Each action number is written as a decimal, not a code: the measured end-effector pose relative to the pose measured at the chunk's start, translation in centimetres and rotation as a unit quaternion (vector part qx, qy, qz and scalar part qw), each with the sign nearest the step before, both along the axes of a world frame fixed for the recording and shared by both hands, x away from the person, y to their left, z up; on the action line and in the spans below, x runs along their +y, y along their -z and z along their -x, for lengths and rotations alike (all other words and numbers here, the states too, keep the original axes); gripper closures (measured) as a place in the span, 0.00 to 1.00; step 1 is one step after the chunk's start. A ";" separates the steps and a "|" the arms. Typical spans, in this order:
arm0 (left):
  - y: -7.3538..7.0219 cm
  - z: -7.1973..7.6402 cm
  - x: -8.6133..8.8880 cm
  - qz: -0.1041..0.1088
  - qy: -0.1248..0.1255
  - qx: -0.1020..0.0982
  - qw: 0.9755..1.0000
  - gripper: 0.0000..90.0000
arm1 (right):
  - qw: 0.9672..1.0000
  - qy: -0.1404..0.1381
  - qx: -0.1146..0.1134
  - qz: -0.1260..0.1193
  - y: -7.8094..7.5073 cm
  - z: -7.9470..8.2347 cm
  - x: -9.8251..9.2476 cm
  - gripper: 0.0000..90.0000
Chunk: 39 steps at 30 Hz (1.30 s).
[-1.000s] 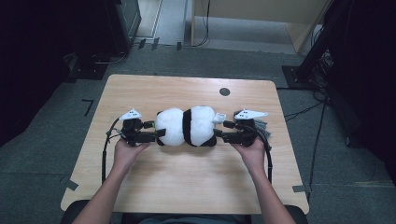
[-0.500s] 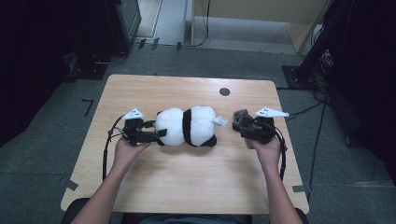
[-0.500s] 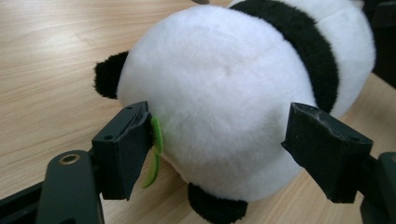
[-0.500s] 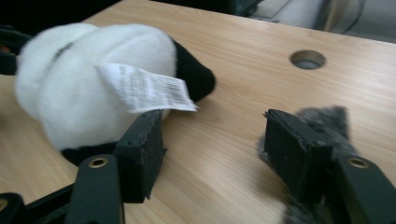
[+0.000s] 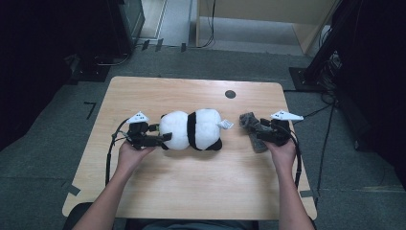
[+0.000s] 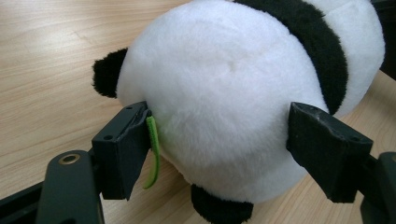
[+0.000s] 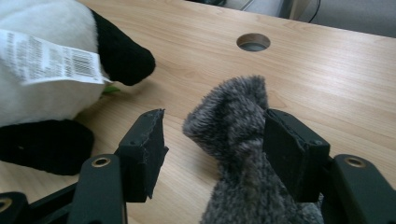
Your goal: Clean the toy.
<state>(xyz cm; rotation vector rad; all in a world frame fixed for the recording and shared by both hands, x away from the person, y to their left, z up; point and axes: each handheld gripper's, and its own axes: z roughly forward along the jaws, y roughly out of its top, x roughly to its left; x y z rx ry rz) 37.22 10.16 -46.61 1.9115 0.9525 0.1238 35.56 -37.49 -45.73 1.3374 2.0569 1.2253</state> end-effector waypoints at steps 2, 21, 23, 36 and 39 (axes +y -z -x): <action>0.0 0.0 0.0 -0.001 0.001 -0.002 1.000 0.26 | 1.000 0.002 -0.001 0.004 0.5 -0.3 -0.3 0.43; 0.4 0.2 0.1 0.004 -0.001 -0.007 1.000 0.25 | 0.997 0.036 0.048 0.052 5.2 -2.6 -0.7 0.63; 0.4 0.2 0.1 0.004 -0.001 -0.007 1.000 0.25 | 0.997 0.041 0.053 0.045 5.5 -2.7 -0.8 0.66; 0.5 0.3 -0.1 -0.006 -0.002 -0.019 1.000 0.25 | 0.996 0.059 0.067 0.001 6.2 -2.9 -1.5 0.77; 0.6 0.3 0.0 -0.005 -0.004 -0.021 1.000 0.23 | 0.995 0.061 0.075 0.021 5.7 -2.9 -1.3 0.85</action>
